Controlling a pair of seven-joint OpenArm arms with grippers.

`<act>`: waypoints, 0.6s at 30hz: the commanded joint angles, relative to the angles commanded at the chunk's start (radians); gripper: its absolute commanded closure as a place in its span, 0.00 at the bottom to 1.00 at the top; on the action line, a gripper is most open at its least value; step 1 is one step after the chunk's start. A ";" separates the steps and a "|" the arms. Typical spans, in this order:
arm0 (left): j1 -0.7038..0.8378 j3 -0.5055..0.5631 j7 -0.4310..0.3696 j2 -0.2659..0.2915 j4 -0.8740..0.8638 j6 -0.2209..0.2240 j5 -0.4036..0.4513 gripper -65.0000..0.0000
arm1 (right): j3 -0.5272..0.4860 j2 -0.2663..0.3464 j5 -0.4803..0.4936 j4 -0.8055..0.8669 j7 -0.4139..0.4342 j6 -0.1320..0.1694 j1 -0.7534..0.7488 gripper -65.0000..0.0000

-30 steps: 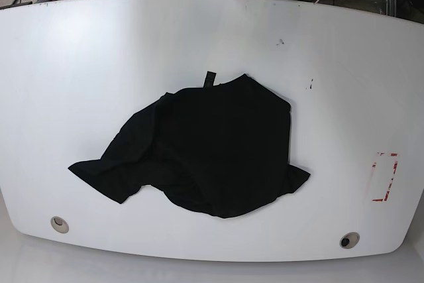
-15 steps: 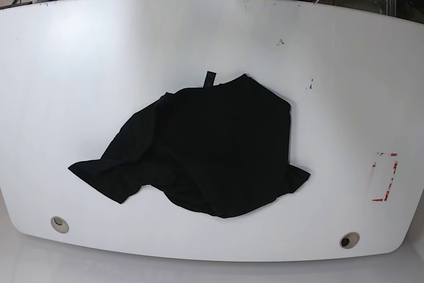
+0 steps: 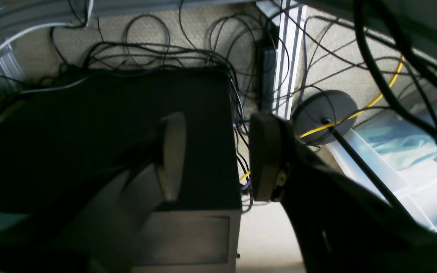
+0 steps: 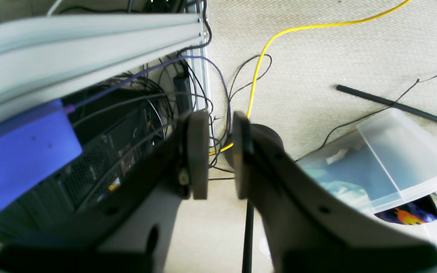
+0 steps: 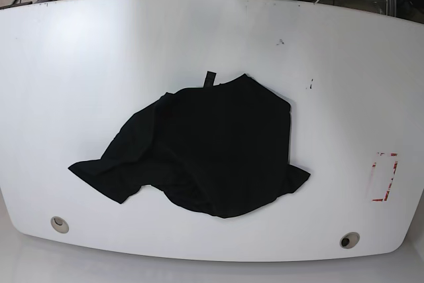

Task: Layout the t-shirt on the table in an organized manner, then fold the t-shirt properly

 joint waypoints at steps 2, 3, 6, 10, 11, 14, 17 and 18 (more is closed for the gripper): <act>0.005 -0.001 -0.003 0.000 -0.001 0.001 0.000 0.60 | 0.001 0.002 0.000 -0.005 -0.001 0.003 0.001 0.84; 0.007 -0.002 -0.005 0.000 -0.002 0.002 0.000 0.60 | 0.003 0.004 0.000 -0.006 -0.001 0.005 0.002 0.84; 0.012 -0.003 -0.005 0.000 -0.004 0.001 -0.001 0.61 | 0.011 0.006 0.001 -0.015 0.001 0.001 0.002 0.84; 0.027 -0.005 -0.006 -0.005 0.006 0.003 -0.003 0.61 | 0.017 0.009 0.005 -0.018 0.011 0.002 -0.009 0.84; 0.033 -0.005 -0.006 -0.007 0.013 0.004 -0.004 0.61 | 0.017 0.010 0.006 -0.016 0.015 0.006 -0.014 0.84; 0.085 -0.004 -0.013 -0.025 0.073 0.006 -0.010 0.61 | 0.018 0.015 0.016 -0.001 0.048 0.028 -0.053 0.84; 0.170 0.000 -0.023 -0.055 0.181 0.016 -0.019 0.61 | 0.021 0.021 0.032 0.031 0.089 0.057 -0.111 0.85; 0.196 0.000 -0.023 -0.064 0.221 0.018 -0.020 0.61 | 0.023 0.021 0.036 0.048 0.096 0.061 -0.130 0.85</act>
